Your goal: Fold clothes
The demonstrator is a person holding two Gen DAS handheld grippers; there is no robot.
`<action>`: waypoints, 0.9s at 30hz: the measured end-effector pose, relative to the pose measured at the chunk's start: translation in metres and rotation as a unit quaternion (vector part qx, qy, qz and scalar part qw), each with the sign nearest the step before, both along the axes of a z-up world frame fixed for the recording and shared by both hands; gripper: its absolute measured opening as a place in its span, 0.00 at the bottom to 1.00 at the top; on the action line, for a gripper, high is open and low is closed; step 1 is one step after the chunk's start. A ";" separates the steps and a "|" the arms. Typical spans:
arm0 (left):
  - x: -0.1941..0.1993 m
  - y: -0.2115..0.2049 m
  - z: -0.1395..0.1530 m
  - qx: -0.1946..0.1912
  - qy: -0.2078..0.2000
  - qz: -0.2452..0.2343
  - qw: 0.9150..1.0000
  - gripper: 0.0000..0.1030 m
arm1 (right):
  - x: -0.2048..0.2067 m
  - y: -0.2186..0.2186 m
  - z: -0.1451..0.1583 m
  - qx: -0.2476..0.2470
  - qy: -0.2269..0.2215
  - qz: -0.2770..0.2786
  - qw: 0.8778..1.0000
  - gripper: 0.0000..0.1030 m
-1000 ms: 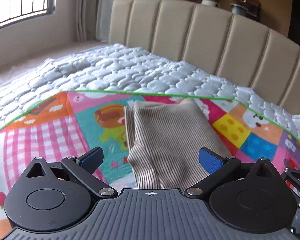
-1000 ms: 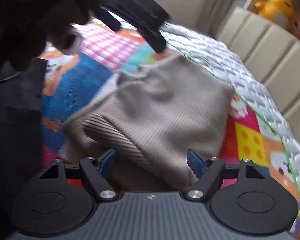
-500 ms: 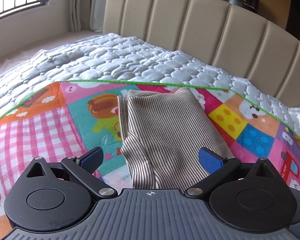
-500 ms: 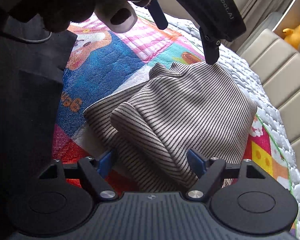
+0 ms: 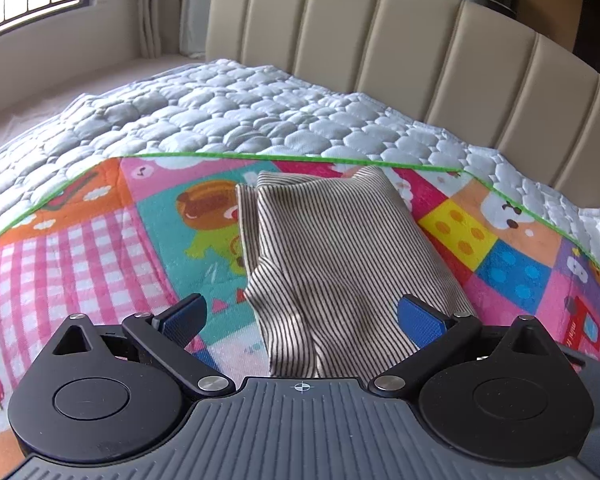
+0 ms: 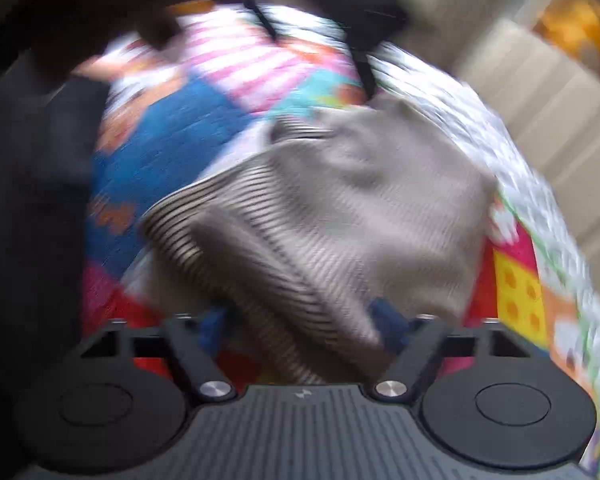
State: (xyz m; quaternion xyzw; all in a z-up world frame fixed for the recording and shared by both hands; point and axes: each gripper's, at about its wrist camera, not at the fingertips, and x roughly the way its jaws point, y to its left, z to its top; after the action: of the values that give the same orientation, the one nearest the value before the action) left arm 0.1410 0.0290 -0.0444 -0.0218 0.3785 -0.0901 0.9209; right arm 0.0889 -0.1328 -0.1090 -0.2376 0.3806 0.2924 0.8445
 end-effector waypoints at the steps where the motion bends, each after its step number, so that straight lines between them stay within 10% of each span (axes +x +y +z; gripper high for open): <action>1: -0.002 0.002 0.003 0.001 -0.007 -0.004 1.000 1.00 | 0.012 -0.011 0.005 0.040 0.032 -0.036 0.998 0.69; 8: -0.006 0.018 0.017 -0.083 -0.010 -0.053 0.995 1.00 | 0.058 -0.076 0.007 0.235 0.184 -0.202 0.933 0.68; 11: -0.010 0.006 0.015 -0.079 0.002 -0.106 0.991 1.00 | 0.058 -0.077 0.004 0.240 0.190 -0.206 0.929 0.68; 19: -0.034 -0.050 -0.013 0.120 0.014 -0.223 0.967 1.00 | 0.058 -0.077 0.004 0.233 0.190 -0.198 0.933 0.69; 27: -0.017 -0.041 -0.039 0.192 0.055 -0.156 0.967 1.00 | 0.055 -0.071 0.004 0.222 0.182 -0.182 0.940 0.73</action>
State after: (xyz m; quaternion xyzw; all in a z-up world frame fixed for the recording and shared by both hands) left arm 0.1244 -0.0120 -0.0837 0.2102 0.4373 -0.1572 0.8602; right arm 0.1439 -0.2037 -0.1048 0.0868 0.4900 0.2490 0.8309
